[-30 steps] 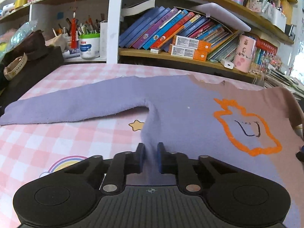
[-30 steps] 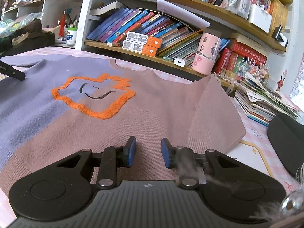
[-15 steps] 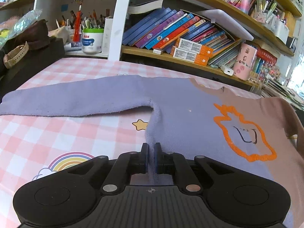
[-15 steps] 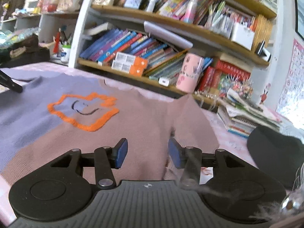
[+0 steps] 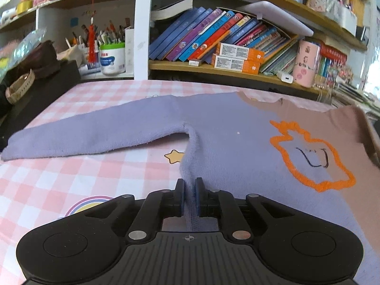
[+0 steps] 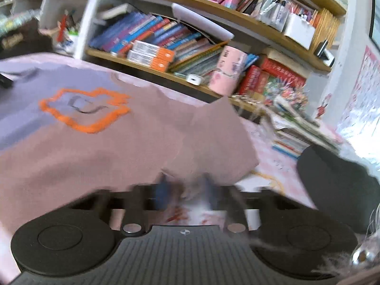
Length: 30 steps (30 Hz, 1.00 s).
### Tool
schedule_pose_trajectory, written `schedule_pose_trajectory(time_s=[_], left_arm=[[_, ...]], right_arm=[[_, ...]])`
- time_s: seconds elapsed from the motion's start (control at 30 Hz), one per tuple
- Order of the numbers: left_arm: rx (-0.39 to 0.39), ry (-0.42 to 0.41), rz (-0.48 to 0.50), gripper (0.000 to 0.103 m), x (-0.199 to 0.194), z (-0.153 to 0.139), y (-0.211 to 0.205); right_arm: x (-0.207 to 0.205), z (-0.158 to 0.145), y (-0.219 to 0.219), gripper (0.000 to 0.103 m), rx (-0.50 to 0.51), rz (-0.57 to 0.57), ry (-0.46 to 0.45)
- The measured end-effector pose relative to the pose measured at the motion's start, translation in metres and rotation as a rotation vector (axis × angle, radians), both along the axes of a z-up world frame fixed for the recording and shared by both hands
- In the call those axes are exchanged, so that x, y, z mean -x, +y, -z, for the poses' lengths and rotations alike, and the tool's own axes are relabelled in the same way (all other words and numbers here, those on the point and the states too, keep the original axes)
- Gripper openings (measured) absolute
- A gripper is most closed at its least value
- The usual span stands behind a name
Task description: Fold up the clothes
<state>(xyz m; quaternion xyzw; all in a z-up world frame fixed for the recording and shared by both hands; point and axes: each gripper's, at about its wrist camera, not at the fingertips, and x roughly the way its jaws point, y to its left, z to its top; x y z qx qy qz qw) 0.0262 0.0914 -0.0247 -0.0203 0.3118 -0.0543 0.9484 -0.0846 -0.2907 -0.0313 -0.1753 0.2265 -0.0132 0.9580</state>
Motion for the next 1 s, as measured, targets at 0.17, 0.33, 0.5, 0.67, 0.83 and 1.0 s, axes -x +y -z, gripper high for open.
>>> schedule_pose_trajectory(time_s=[0.17,0.33,0.5,0.67,0.83,1.0], left_arm=[[0.017,0.001,0.001,0.010,0.000,0.000,0.004],[0.005,0.000,0.002,0.010,0.000,0.000,0.002],[-0.009,-0.001,0.003,0.010,0.000,-0.001,0.001],[-0.010,-0.001,0.002,0.011,-0.001,-0.001,0.001],[-0.013,-0.001,-0.003,0.012,0.000,-0.001,-0.001],[-0.027,-0.002,-0.007,0.013,0.000,-0.001,-0.003]], right_arm=[[-0.005,-0.012,-0.033,0.019,-0.055,0.117,-0.067],[-0.010,-0.025,-0.066,0.051,-0.110,0.234,-0.134],[-0.011,-0.022,-0.075,0.054,-0.215,0.196,-0.090],[-0.017,-0.001,-0.036,0.051,-0.291,-0.026,0.073],[-0.021,0.006,-0.025,0.050,-0.272,-0.030,0.098],[-0.021,0.007,-0.024,0.026,-0.296,-0.054,0.098]])
